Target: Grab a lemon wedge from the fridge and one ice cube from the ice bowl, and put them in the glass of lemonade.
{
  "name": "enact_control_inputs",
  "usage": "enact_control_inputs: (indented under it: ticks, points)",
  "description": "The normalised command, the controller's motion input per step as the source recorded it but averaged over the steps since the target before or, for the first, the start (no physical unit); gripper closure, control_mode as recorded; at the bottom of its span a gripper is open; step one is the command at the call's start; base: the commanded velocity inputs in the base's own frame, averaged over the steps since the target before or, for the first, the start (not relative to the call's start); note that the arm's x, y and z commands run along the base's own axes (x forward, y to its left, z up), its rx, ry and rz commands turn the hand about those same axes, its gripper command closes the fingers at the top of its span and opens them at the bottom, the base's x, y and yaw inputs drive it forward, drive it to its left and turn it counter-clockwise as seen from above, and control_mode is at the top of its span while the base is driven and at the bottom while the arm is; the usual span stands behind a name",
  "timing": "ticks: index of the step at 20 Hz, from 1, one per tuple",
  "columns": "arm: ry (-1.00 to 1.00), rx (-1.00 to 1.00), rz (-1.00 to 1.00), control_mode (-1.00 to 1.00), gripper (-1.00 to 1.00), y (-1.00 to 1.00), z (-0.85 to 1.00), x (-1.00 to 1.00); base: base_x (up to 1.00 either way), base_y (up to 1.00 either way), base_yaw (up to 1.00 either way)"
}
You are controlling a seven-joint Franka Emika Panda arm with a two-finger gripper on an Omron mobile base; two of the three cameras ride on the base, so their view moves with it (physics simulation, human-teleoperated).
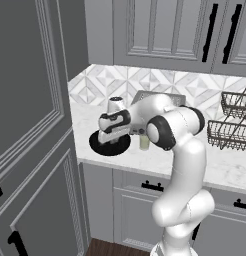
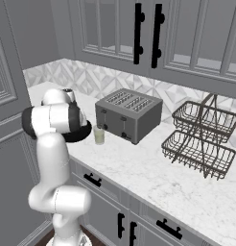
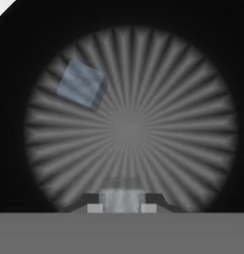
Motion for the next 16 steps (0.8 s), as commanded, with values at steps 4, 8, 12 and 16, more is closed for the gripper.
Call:
enact_control_inputs:
  ticks: [4,8,12,16]
  points:
    - [-0.07,0.05,0.00,-1.00,1.00,0.00,0.33,-0.14,0.00,0.00,0.00]
    - [-0.10,0.03,0.00,-1.00,1.00,0.00,0.11,-0.05,0.00,0.00,0.00]
    - [0.00,-0.01,0.00,-1.00,1.00,-0.43,0.27,0.00,0.00,0.00,0.00]
    - [-0.01,-0.10,0.00,-1.00,1.00,-0.80,0.68,-0.07,0.00,0.00,0.00]
